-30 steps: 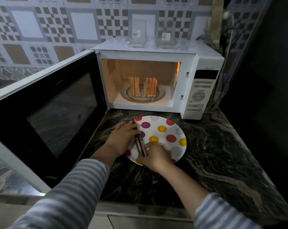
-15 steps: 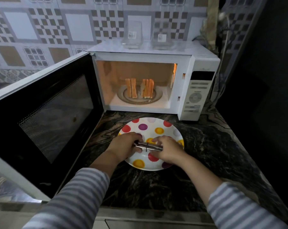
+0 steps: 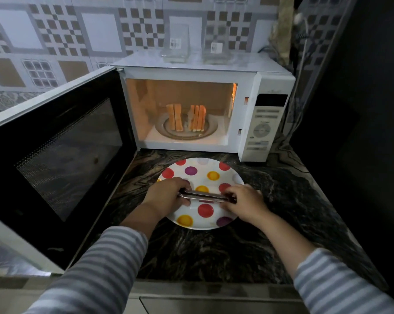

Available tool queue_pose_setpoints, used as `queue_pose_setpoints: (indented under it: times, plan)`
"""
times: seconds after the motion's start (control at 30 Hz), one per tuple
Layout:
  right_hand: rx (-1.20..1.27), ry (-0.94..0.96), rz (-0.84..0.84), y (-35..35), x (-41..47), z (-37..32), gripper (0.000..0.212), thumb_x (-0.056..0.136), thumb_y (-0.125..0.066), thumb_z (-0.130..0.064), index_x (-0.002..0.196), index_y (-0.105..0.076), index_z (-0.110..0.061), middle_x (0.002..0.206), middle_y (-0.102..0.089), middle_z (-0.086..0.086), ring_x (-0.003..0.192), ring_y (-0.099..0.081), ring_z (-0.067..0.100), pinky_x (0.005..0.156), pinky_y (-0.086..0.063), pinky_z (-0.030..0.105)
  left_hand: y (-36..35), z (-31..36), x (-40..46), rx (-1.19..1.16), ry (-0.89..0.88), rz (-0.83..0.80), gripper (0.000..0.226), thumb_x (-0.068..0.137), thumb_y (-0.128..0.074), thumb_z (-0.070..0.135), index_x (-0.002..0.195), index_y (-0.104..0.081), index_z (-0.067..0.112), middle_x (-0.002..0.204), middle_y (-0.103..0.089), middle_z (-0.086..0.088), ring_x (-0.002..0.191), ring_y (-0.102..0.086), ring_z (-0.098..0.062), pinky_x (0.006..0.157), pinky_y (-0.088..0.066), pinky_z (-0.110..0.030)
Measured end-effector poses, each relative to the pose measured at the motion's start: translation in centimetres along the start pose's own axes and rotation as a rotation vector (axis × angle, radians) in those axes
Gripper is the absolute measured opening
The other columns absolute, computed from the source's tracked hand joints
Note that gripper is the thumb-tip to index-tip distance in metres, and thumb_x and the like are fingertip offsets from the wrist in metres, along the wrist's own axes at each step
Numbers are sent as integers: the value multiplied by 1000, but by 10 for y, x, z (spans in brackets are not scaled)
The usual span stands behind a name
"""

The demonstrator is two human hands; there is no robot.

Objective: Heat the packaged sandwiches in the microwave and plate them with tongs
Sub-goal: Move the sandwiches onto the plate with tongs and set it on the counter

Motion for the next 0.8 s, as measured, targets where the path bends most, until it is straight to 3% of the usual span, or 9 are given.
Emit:
queue_pose_setpoints:
  times: [0.13,0.23,0.37,0.53,0.67,0.8]
  plan:
    - [-52,-20,-14,7,-5,9,45,85,-64,-43,128,-56,-32,134,-52,-7,124,-43,22,107,-31,41,0,0,0,6,-1,9,35,78,-73,32,112,-63,31,113,-63,8,107,-58,-17,86,-43,-27]
    - [-4,91,28,3,-1,-11,54,85,-65,-42,135,-51,-26,135,-51,-4,127,-42,20,109,-32,37,-1,1,-1,9,-13,31,35,78,-73,31,111,-64,30,113,-64,9,106,-59,-17,85,-44,-27]
    - [21,178,-27,-20,9,-39,43,90,-62,-30,132,-56,-21,123,-55,2,119,-49,23,102,-42,35,-2,0,-2,4,-7,50,34,78,-72,29,112,-64,30,112,-64,9,106,-59,-16,83,-43,-25]
    - [5,184,19,-33,13,-42,31,95,-53,-22,124,-62,-20,116,-57,4,112,-49,24,91,-43,32,-4,-1,-6,-36,-35,79,38,78,-72,29,115,-63,28,112,-64,7,104,-60,-16,84,-43,-25]
    - [44,120,20,-28,14,-36,28,94,-55,-25,120,-64,-21,114,-60,2,109,-55,23,88,-47,33,-7,-24,-19,-141,-22,232,62,77,-73,46,131,-52,25,130,-56,3,119,-53,-17,101,-40,-27]
    - [60,15,53,-6,19,-28,24,93,-56,-32,112,-61,-19,115,-60,2,105,-58,24,76,-40,29,-14,-48,-36,-232,139,261,75,78,-43,70,135,-46,21,133,-52,1,122,-50,-18,101,-41,-29]
Point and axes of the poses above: each hand's wrist, its own x-axis towards the middle knuckle, its own y-axis out of the back of the hand, z = x × y, the point moved 2 cm from there along x, towards the middle knuckle
